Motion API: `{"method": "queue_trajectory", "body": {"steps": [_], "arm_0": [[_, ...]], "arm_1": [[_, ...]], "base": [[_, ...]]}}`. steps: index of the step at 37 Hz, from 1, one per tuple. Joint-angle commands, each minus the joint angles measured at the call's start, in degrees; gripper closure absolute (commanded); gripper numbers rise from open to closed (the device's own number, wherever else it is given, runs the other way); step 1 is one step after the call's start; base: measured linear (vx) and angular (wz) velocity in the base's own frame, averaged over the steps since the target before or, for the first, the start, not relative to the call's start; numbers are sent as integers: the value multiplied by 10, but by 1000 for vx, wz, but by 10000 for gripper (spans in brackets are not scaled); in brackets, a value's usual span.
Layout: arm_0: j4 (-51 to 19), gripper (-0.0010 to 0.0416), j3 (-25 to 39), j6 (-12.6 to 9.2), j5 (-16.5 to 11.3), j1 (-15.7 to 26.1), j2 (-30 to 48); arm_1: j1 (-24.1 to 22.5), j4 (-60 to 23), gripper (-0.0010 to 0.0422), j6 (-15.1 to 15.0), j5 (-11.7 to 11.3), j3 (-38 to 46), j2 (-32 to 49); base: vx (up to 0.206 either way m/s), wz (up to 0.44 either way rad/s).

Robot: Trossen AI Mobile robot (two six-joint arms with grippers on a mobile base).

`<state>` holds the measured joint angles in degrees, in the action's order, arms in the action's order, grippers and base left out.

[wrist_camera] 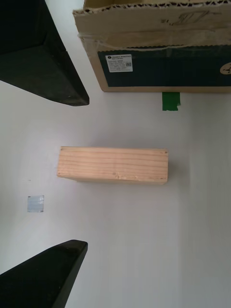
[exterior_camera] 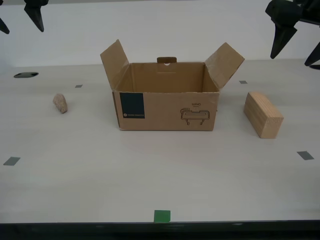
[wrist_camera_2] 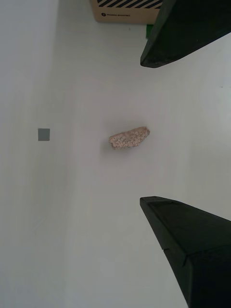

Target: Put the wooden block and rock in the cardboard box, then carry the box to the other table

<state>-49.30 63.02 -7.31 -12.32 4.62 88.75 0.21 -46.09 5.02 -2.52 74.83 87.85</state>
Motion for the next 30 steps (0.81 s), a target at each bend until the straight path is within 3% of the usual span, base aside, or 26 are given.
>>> {"method": "queue_trajectory", "body": {"steps": [1,12,30], "arm_0": [[11,16,0,2,-2,3,20],[45,17,0,18,-2,18,93],[91,16,-2,18,-2,53,160]], "arm_1": [[1,1,46,3,-1,0,0],[2,2,46,3,-1,0,0],[3,3,46,3,-1,0,0]], "base": [[0,0],[0,0],[0,0]]}}
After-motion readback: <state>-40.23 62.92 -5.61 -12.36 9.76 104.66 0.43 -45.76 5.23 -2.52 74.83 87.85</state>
